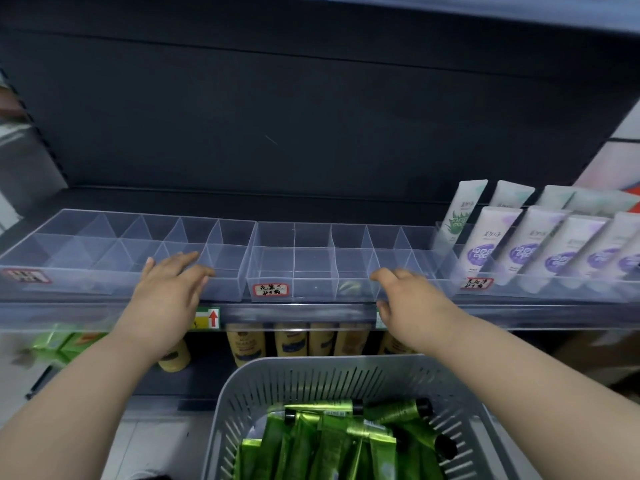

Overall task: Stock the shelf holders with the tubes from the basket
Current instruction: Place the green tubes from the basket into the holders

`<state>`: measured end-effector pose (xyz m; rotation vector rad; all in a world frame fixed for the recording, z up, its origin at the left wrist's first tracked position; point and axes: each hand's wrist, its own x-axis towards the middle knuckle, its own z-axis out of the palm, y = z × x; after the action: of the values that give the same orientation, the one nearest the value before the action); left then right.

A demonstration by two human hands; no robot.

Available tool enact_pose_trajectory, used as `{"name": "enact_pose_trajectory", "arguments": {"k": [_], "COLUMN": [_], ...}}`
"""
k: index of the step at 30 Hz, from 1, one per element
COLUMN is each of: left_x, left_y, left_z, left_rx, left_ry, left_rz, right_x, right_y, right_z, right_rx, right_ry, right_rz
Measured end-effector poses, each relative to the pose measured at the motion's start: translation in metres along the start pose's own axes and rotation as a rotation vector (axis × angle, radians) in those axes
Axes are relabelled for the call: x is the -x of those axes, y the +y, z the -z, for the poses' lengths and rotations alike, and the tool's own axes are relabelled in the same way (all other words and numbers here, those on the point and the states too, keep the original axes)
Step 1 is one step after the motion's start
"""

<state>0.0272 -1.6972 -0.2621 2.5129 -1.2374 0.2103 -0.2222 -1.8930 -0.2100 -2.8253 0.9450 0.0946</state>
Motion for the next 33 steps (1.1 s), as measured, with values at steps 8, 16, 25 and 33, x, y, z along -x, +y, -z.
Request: {"name": "enact_pose_trajectory", "arguments": {"k": [8, 16, 25, 33], "left_x": [0.004, 0.022, 0.036, 0.035], "left_y": [0.005, 0.028, 0.045, 0.048], "left_z": [0.000, 0.002, -0.013, -0.011], "left_rx": [-0.034, -0.061, -0.166, -0.058], "left_ry": [-0.011, 0.048, -0.021, -0.030], "left_rz": [0.003, -0.144, -0.036, -0.055], "right_x": [0.000, 0.037, 0.087, 0.096], "right_y": [0.006, 0.013, 0.031, 0.032], "right_z": [-0.007, -0.028, -0.053, -0.049], "right_rx": [-0.062, -0.098, -0.084, -0.100], "right_ry": [0.025, 0.169, 0.018, -0.052], "right_rz": [0.015, 0.186, 0.148, 0.142]}}
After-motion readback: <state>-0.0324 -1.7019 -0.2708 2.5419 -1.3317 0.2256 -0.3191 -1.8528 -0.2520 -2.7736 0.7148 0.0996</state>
